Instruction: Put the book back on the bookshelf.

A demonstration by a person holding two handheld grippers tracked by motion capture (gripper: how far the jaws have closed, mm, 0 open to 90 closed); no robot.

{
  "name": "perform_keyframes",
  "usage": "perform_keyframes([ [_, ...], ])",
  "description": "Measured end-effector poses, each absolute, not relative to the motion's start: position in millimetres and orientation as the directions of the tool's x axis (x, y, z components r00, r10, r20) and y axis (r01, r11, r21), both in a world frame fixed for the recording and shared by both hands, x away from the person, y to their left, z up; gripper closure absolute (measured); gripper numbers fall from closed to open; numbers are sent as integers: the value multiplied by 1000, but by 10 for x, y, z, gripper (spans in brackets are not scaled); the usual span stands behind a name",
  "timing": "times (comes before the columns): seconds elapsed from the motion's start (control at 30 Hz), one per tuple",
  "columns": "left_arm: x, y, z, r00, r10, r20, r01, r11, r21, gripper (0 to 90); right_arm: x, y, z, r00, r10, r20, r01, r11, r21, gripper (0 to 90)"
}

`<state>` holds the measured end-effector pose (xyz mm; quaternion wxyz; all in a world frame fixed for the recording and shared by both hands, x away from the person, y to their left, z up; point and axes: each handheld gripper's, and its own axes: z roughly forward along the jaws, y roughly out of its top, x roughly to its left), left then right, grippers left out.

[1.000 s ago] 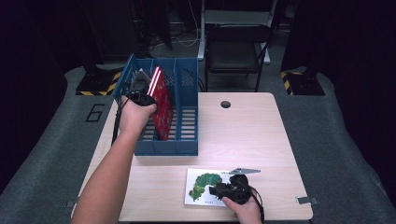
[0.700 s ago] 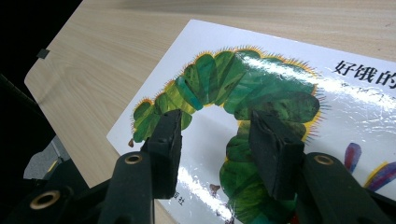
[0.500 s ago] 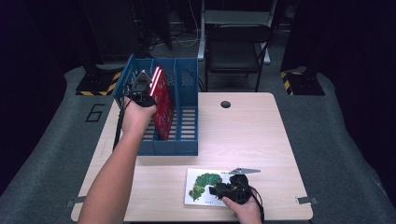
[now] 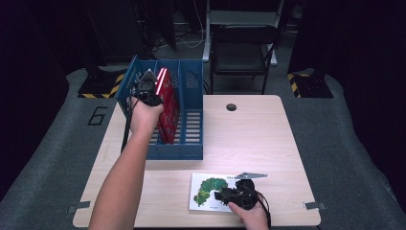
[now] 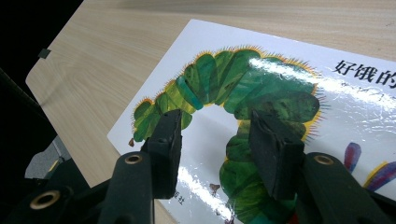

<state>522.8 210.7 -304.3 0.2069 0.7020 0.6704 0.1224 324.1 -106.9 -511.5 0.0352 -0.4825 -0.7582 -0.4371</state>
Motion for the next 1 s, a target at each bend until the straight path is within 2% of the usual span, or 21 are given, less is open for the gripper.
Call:
perform_keyframes([
  [0.33, 5225, 2103, -3054, 72, 992, -107, 887, -15, 462, 787, 3240, -1075, -5114, -530, 699, 479, 765, 151, 627, 542],
  [0.47, 5216, 2096, -3060, 73, 988, -134, 889, -3, 459, 706, 3241, -1074, -5114, -532, 700, 476, 763, 153, 628, 542],
  [0.73, 5139, 2099, -3011, 98, 983, -157, 887, -15, 462, 630, 3242, -1071, -5113, -530, 700, 479, 765, 152, 626, 542],
  [0.8, 5102, 2119, -2979, 112, 979, -172, 887, -20, 461, 584, 3239, -1068, -5110, -527, 702, 479, 767, 150, 624, 541],
  [1.0, 5021, 2141, -2925, 123, 975, -185, 889, -25, 458, 547, 3238, -1068, -5110, -532, 702, 474, 763, 154, 628, 538],
])
